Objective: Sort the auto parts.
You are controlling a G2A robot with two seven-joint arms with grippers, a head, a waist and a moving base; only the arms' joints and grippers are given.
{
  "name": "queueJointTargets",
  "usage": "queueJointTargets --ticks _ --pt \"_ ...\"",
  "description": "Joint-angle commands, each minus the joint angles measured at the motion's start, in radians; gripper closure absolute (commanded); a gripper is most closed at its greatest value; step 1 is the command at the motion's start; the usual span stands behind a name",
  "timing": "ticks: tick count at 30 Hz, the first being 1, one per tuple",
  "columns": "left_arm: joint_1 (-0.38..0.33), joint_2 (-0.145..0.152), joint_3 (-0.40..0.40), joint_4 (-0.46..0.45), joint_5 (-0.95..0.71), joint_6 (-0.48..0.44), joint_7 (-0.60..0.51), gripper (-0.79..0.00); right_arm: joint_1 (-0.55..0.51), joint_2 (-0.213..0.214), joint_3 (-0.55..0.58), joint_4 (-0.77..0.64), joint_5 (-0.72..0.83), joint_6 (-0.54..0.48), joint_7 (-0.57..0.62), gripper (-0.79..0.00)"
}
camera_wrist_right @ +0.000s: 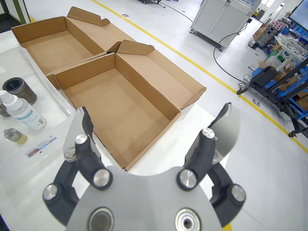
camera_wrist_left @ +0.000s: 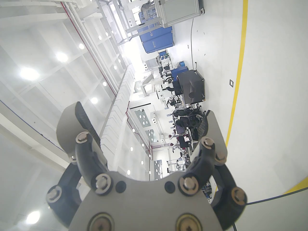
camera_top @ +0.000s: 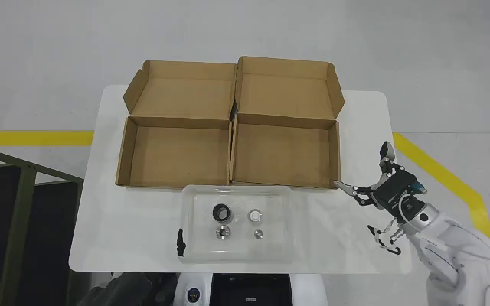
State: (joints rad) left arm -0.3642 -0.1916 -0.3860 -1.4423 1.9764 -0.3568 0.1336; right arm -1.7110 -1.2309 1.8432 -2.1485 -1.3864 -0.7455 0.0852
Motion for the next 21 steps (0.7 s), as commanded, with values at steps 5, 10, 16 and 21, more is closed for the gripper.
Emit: queueJointTargets --ticks 5,10,16,21 --pt "0.0 0.0 0.0 0.0 0.0 0.0 0.0 -0.784 0.0 0.0 0.0 0.0 0.0 0.0 0.0 -0.785" --pt "0.0 0.0 0.0 0.0 0.0 0.0 0.0 -0.785 0.0 0.0 -0.002 0.0 0.001 0.002 -0.001 -0.785" --pt "0.0 0.0 0.0 0.0 0.0 0.0 0.0 -0.785 0.008 0.006 -0.021 -0.006 0.022 -0.016 0.002 -0.785" --pt "0.0 0.0 0.0 0.0 0.0 0.0 0.0 -0.785 0.029 0.014 -0.056 -0.017 0.073 -0.073 0.072 -0.785"
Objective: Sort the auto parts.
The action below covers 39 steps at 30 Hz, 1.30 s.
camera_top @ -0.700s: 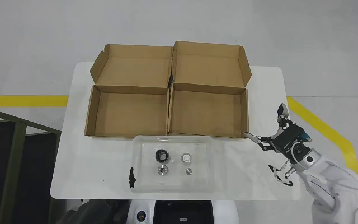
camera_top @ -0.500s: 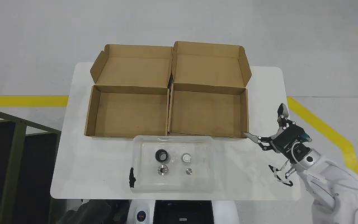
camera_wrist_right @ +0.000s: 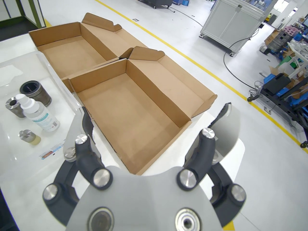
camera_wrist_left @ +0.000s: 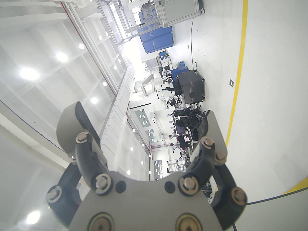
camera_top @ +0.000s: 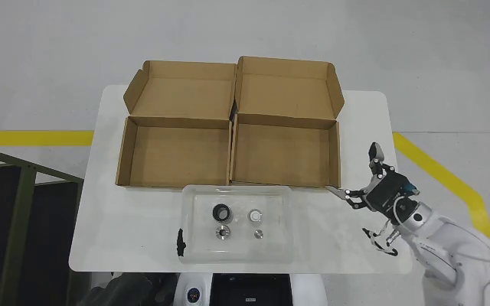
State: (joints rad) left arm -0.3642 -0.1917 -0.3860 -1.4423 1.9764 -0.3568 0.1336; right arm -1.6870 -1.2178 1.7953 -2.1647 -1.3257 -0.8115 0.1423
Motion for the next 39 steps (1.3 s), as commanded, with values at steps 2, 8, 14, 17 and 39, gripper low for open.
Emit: queueJointTargets --ticks 2,8,14,17,39 --pt "0.0 0.0 0.0 0.0 0.0 0.0 0.0 -0.785 0.018 0.005 -0.032 -0.002 0.026 -0.031 0.055 -0.785" --pt "0.0 0.0 0.0 0.0 0.0 0.0 0.0 -0.785 0.077 0.014 -0.132 0.013 0.046 -0.085 0.153 -0.785" --pt "0.0 0.0 0.0 0.0 0.0 0.0 0.0 -0.785 0.142 0.02 -0.245 0.039 0.048 -0.125 0.236 -0.785" --pt "0.0 0.0 0.0 0.0 0.0 0.0 0.0 -0.785 0.173 0.023 -0.292 0.051 0.051 -0.133 0.273 -0.785" --pt "0.0 0.0 0.0 0.0 0.0 0.0 0.0 -0.785 0.295 0.041 -0.551 0.072 -0.061 -0.165 0.438 -0.785"
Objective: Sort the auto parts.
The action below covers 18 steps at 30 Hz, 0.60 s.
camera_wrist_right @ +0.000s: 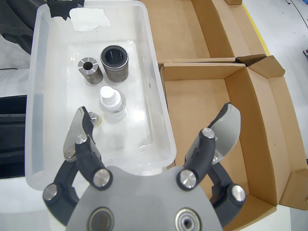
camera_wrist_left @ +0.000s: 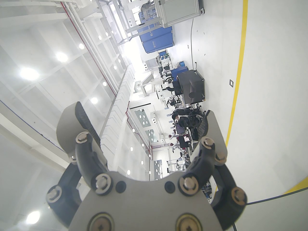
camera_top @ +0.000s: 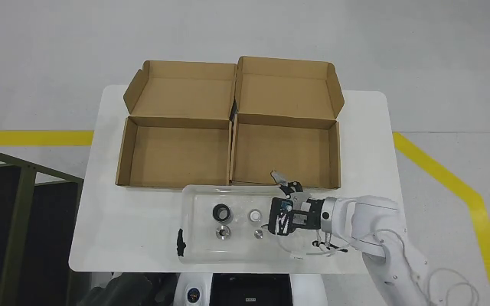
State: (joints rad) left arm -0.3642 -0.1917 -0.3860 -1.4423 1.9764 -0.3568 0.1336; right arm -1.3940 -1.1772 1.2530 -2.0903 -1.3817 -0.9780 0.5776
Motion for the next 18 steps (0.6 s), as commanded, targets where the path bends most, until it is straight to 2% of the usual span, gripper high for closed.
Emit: queueJointTargets --ticks 1,18 --pt "0.0 0.0 0.0 0.0 0.0 0.0 0.0 -0.785 0.004 0.001 -0.017 -0.005 -0.009 0.005 0.004 -0.785" --pt "0.0 0.0 0.0 0.0 0.0 0.0 0.0 -0.785 0.025 0.012 -0.132 0.007 -0.031 0.013 0.011 -0.785"
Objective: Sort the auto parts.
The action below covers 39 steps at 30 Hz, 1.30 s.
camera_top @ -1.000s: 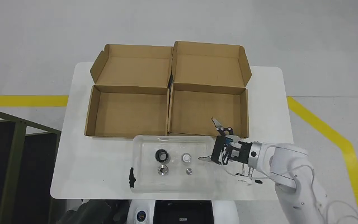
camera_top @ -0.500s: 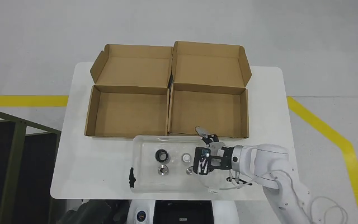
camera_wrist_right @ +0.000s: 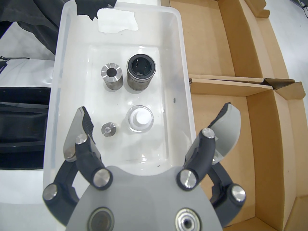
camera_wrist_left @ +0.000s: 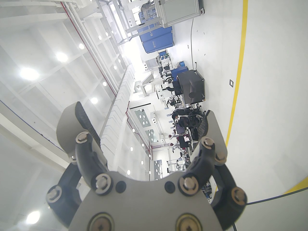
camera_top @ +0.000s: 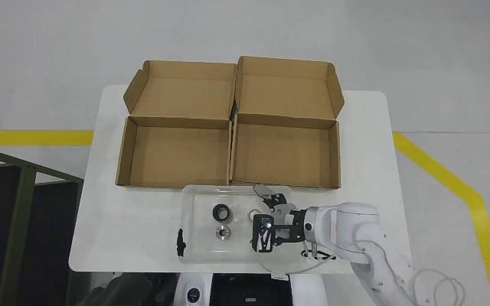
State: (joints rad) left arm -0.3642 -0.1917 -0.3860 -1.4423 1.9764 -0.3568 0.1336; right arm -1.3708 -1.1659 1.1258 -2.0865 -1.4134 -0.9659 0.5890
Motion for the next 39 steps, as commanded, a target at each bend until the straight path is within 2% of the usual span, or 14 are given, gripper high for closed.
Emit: queueJointTargets --ticks 1,16,19,24,27,34,39 --pt "0.0 0.0 0.0 0.0 0.0 0.0 0.0 -0.785 0.005 0.001 -0.01 0.008 0.0 0.001 0.0 -0.785" --pt "0.0 0.0 0.0 0.0 0.0 0.0 0.0 -0.785 0.029 0.014 -0.047 0.064 0.047 -0.006 0.022 -0.785" --pt "0.0 0.0 0.0 0.0 0.0 0.0 0.0 -0.785 0.038 0.017 -0.05 0.078 0.062 -0.014 0.03 -0.711" --pt "0.0 0.0 0.0 0.0 0.0 0.0 0.0 -0.785 0.053 0.021 -0.049 0.102 0.094 -0.013 0.027 -0.705" --pt "0.0 0.0 0.0 0.0 0.0 0.0 0.0 -0.785 0.061 0.024 -0.048 0.117 0.107 -0.003 0.025 -0.668" --pt "0.0 0.0 0.0 0.0 0.0 0.0 0.0 -0.785 0.079 0.027 -0.058 0.154 0.129 0.03 0.037 -0.668" --pt "0.0 0.0 0.0 0.0 0.0 0.0 0.0 -0.785 0.087 0.031 -0.063 0.164 0.135 0.044 0.04 -0.628"
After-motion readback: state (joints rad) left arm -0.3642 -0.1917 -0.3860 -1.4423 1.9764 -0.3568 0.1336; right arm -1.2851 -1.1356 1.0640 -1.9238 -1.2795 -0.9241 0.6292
